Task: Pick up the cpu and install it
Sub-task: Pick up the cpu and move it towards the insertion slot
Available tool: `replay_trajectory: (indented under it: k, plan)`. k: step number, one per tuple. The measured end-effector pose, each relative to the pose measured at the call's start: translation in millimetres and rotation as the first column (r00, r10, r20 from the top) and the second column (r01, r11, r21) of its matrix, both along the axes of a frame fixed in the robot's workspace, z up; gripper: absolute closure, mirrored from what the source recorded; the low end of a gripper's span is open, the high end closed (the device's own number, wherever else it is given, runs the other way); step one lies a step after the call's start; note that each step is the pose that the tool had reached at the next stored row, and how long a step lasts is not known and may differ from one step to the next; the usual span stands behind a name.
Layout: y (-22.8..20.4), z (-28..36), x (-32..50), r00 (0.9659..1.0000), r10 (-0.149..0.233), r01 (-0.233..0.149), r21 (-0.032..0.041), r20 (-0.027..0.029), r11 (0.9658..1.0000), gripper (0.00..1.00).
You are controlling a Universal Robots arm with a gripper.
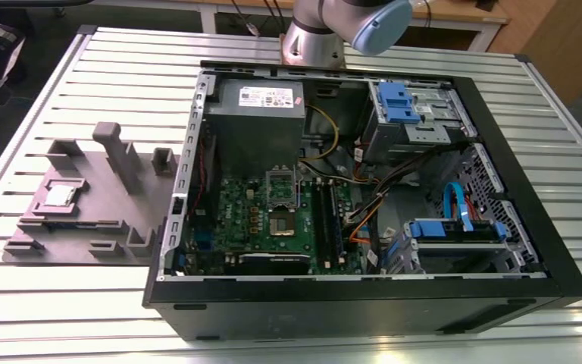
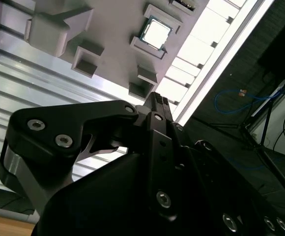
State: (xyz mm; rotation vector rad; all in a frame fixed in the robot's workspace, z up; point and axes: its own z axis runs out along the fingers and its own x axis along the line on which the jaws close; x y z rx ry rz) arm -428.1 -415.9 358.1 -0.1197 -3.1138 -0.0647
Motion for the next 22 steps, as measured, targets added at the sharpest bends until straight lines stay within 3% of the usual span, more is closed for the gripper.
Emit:
replay_trajectory:
  k: [10, 12, 15, 18, 22]
  plan:
    - [0.0, 0.0, -0.9, 1.0000, 0.000, 0.000, 0.0000, 0.0000, 1.0000, 0.89]
    - [0.0, 0.0, -1.2, 1.0000, 0.000, 0.000, 0.0000, 0.0000, 1.0000, 0.77]
    - [0.0, 0.0, -1.4, 1.0000, 0.000, 0.000, 0.0000, 0.0000, 1.0000, 0.71]
    - [0.0, 0.0, -1.7, 1.0000, 0.000, 0.000, -0.0001, -0.0001, 1.0000, 0.53]
    - [0.0, 0.0, -2.1, 1.0000, 0.000, 0.000, 0.0000, -0.0001, 1.0000, 0.42]
